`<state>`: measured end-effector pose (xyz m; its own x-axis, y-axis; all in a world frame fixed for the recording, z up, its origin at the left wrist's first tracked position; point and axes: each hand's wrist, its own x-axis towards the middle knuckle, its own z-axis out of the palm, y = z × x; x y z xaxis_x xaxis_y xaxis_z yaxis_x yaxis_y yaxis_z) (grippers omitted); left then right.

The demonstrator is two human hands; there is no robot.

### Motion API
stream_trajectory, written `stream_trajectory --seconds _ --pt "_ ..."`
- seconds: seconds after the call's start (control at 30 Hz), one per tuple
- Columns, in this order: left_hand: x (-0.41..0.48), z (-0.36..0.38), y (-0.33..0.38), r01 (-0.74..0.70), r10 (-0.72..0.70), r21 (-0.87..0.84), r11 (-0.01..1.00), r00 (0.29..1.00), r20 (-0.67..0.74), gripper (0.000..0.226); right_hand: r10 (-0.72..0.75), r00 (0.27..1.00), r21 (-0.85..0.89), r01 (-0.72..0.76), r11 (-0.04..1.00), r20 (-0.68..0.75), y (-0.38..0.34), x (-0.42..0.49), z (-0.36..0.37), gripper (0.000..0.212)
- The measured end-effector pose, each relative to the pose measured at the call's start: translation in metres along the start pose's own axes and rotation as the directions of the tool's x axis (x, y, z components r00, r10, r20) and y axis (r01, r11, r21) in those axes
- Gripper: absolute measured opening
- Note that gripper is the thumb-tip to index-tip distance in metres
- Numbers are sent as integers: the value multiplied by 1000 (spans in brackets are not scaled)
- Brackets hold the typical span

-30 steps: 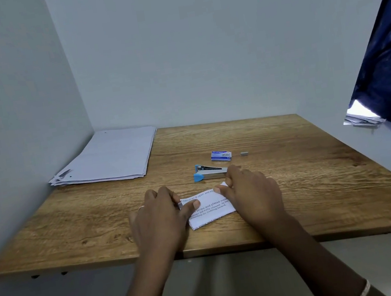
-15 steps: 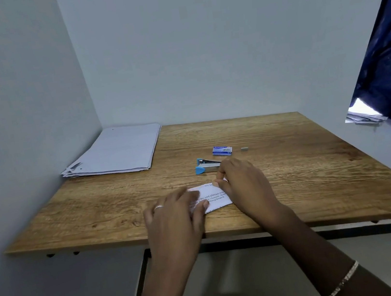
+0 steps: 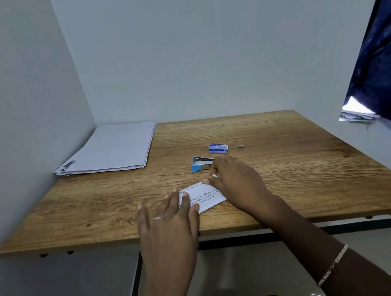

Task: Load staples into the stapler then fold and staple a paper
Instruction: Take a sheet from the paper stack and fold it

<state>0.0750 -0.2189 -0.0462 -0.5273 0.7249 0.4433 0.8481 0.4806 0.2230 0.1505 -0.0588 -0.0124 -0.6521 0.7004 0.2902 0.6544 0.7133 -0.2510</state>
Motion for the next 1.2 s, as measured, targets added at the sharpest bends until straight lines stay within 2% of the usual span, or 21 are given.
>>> stream_trajectory --seconds 0.1,0.17,0.23,0.37,0.47,0.7,0.9,1.2 --pt "-2 -5 -2 20 -21 37 999 999 38 47 -7 996 -55 2 999 -85 -7 -9 -7 35" --pt "-1 -8 0 41 -46 74 996 997 66 48 -96 975 -103 77 992 -202 -14 -20 -11 21" --pt "0 -9 2 65 -75 95 993 992 103 49 -182 954 -14 184 983 -238 -23 -37 -11 10" --pt "-1 -10 2 65 -78 112 992 990 115 53 -324 921 114 353 928 -218 -33 -80 1 23" --pt "-3 -12 1 68 -78 80 994 988 135 56 -313 934 188 343 920 -173 -27 -87 -2 40" --pt "-2 -13 0 94 -101 53 994 986 134 54 -274 950 235 304 923 -149 -11 -87 -4 47" --pt "-3 -17 0 96 -105 61 994 980 169 62 -248 954 212 281 936 -168 -12 -88 -8 42" --pt "-1 -20 -5 153 -149 -11 988 973 179 48 -156 956 109 187 976 -247 -21 -87 -10 30"
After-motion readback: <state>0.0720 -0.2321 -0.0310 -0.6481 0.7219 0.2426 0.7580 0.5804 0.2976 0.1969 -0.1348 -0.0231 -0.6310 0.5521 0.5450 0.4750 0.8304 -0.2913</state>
